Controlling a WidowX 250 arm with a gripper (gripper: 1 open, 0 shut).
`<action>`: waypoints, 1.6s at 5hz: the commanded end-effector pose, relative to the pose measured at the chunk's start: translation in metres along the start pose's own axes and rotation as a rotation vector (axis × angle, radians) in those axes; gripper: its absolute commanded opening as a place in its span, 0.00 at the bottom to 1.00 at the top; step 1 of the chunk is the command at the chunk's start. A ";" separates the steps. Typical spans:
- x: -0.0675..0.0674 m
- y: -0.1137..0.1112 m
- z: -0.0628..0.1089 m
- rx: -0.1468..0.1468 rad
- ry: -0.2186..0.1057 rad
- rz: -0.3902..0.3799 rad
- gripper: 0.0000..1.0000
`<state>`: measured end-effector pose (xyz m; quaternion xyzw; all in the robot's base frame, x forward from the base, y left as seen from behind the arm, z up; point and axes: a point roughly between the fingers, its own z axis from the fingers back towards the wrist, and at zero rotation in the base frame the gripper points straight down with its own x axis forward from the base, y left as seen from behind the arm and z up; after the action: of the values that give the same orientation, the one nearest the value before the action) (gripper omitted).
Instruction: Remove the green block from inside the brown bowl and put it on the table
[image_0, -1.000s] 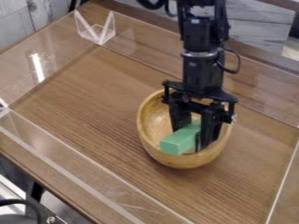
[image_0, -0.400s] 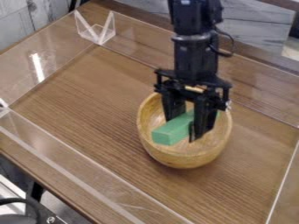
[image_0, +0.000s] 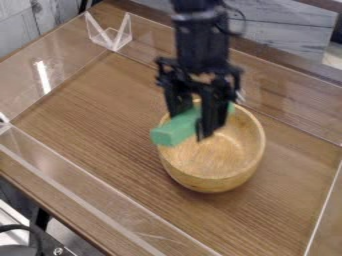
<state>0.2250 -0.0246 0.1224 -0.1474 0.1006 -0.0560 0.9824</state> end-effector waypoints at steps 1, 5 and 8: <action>-0.018 0.020 0.063 0.026 -0.115 0.049 0.00; -0.053 0.104 0.079 0.044 -0.151 0.025 0.00; -0.038 0.093 0.024 0.066 -0.138 -0.030 0.00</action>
<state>0.1967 0.0737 0.1122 -0.1346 0.0525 -0.0606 0.9876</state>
